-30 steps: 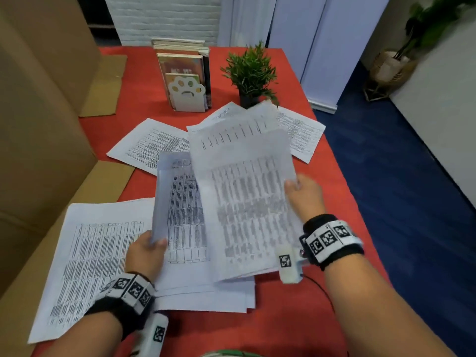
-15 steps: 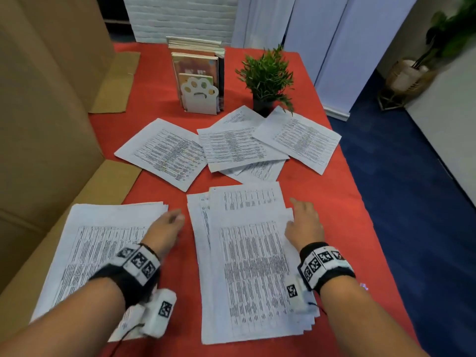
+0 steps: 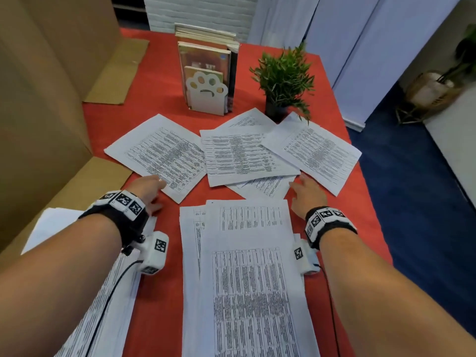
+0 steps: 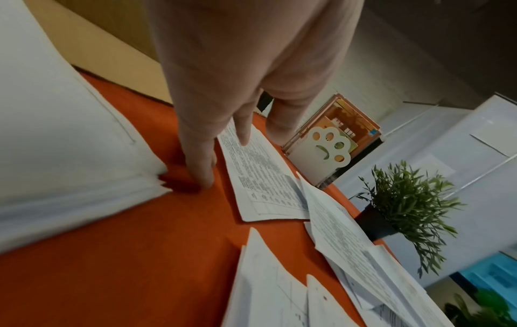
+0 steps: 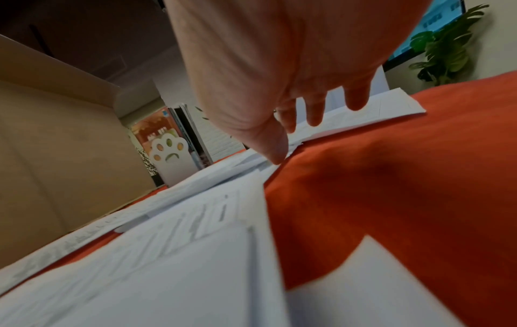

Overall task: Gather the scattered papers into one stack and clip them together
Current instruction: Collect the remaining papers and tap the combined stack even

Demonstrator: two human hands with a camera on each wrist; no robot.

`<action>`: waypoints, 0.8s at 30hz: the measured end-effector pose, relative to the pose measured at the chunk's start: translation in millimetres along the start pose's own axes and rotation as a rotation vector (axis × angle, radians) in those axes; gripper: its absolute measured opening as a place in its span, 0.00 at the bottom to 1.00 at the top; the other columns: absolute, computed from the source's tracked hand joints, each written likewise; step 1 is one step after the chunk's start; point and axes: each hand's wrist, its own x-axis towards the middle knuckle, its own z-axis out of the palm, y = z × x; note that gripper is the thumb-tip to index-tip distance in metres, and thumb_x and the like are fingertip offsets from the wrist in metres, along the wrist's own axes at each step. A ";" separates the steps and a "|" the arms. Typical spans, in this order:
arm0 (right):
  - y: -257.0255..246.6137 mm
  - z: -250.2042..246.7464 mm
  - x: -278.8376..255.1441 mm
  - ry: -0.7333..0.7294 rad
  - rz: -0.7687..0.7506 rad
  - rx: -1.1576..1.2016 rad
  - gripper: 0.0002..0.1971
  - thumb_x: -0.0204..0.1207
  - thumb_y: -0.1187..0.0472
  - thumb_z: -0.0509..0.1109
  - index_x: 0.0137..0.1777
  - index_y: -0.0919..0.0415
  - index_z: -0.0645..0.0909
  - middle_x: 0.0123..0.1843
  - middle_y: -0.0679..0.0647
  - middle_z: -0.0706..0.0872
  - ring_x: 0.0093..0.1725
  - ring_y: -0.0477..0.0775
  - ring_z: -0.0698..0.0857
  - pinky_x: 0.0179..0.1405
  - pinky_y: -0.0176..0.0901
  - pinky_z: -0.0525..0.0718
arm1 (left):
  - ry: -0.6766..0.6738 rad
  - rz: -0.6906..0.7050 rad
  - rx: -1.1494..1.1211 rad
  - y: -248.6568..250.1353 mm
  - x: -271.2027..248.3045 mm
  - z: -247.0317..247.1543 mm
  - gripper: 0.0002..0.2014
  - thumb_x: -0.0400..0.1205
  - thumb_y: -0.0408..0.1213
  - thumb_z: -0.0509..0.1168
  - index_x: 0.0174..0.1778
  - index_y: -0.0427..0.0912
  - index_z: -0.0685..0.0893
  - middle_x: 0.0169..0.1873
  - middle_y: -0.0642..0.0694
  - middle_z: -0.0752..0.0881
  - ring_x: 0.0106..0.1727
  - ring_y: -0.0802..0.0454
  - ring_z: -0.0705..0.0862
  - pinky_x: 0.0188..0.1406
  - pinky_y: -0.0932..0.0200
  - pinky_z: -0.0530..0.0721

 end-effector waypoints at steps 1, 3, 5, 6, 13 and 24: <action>0.7 0.4 5.5 0.003 0.005 -0.010 0.25 0.73 0.63 0.63 0.71 0.50 0.75 0.82 0.53 0.60 0.81 0.58 0.60 0.77 0.65 0.63 | -0.023 0.026 -0.015 0.3 4.3 2.2 0.12 0.82 0.32 0.60 0.37 0.55 0.72 0.36 0.50 0.74 0.33 0.51 0.74 0.31 0.53 0.75; 3.4 1.0 15.3 -0.026 0.024 -0.042 0.25 0.73 0.63 0.62 0.71 0.48 0.74 0.83 0.53 0.56 0.82 0.59 0.56 0.78 0.67 0.60 | -0.026 0.044 -0.016 1.8 10.0 6.9 0.14 0.82 0.30 0.60 0.38 0.58 0.73 0.37 0.51 0.76 0.35 0.53 0.76 0.32 0.55 0.77; 5.4 2.5 23.3 -0.071 0.044 -0.049 0.27 0.74 0.65 0.60 0.73 0.47 0.71 0.84 0.52 0.52 0.83 0.59 0.52 0.79 0.68 0.54 | 0.007 0.070 -0.006 3.4 17.0 10.3 0.11 0.80 0.31 0.63 0.38 0.54 0.75 0.42 0.46 0.79 0.37 0.50 0.79 0.38 0.54 0.82; 6.1 3.7 27.2 -0.084 0.056 -0.040 0.28 0.74 0.65 0.59 0.74 0.45 0.69 0.85 0.52 0.50 0.83 0.59 0.50 0.80 0.68 0.52 | 0.055 0.081 -0.009 2.0 21.9 9.0 0.08 0.79 0.32 0.66 0.38 0.49 0.78 0.44 0.43 0.81 0.39 0.47 0.81 0.43 0.52 0.85; 1.9 3.6 48.7 -0.145 0.100 -0.035 0.28 0.75 0.62 0.55 0.75 0.44 0.64 0.84 0.44 0.50 0.78 0.61 0.59 0.73 0.67 0.65 | 0.270 0.241 0.128 -15.3 33.1 -2.5 0.10 0.66 0.33 0.70 0.35 0.55 0.89 0.42 0.44 0.90 0.41 0.42 0.88 0.49 0.46 0.89; -58.4 -29.1 10.7 0.303 -0.308 0.316 0.22 0.71 0.71 0.63 0.66 0.63 0.77 0.69 0.55 0.73 0.63 0.60 0.79 0.56 0.64 0.82 | 0.203 0.358 0.064 -25.5 0.1 6.5 0.23 0.72 0.18 0.60 0.58 0.44 0.87 0.53 0.46 0.82 0.53 0.49 0.81 0.54 0.59 0.79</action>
